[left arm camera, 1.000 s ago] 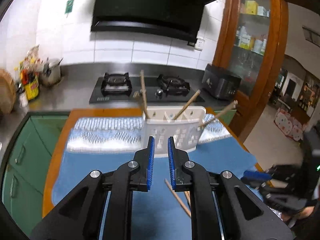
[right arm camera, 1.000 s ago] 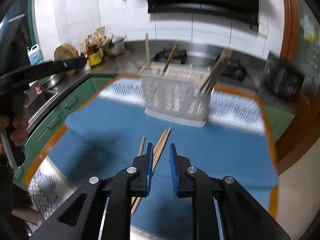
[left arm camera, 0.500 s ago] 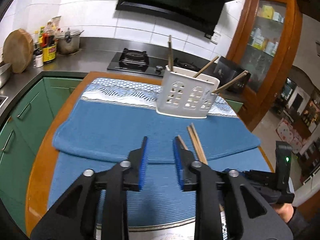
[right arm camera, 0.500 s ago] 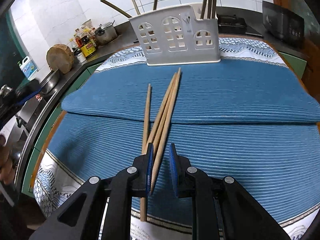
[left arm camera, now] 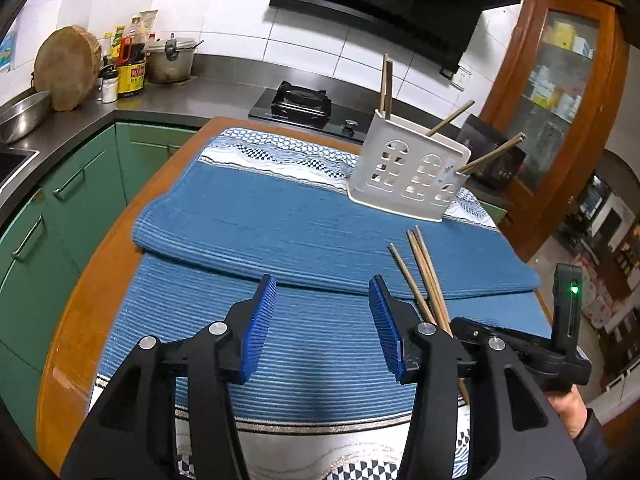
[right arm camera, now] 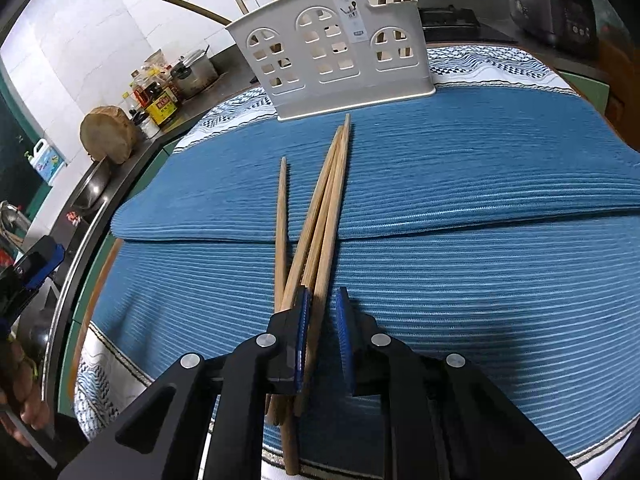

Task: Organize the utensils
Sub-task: 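Grasp a chopstick with the right tool while the left tool grasps another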

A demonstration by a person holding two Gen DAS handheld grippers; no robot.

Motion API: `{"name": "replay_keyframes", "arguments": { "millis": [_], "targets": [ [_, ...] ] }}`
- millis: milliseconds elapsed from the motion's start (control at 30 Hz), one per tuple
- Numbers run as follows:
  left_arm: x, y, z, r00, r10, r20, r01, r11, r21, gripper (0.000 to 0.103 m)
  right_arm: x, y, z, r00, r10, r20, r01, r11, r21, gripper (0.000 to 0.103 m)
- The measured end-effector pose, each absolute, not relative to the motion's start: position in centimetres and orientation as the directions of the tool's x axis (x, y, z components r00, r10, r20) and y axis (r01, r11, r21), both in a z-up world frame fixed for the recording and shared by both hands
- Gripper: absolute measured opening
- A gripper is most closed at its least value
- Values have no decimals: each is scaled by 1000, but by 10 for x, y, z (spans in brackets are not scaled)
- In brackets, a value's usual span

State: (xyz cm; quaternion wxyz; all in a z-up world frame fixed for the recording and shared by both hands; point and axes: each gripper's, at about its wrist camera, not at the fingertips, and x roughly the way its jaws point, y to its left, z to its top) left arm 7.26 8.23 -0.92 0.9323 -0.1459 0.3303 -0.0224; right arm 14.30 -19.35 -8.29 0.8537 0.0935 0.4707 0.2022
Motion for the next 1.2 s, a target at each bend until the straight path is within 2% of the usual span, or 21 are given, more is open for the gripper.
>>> {"name": "replay_keyframes", "arguments": {
  "millis": [133, 733, 1000, 1200],
  "targets": [
    [71, 85, -15, 775, -135, -617, -65, 955, -290, 49, 143, -189, -83, 486, 404, -775, -251, 914, 319, 9],
    [66, 82, -25, 755, -132, -643, -75, 956, -285, 50, 146, -179, -88, 515, 328, -792, -265, 940, 217, 7],
    [72, 49, -35, 722, -197, -664, -10, 956, -294, 50, 141, -209, -80, 542, 308, -782, -236, 949, 211, 7],
    [78, 4, -50, 669, -289, -685, 89, 946, -312, 44, 128, -226, -67, 570, 322, -756, -241, 945, 221, 7]
  ]
}}
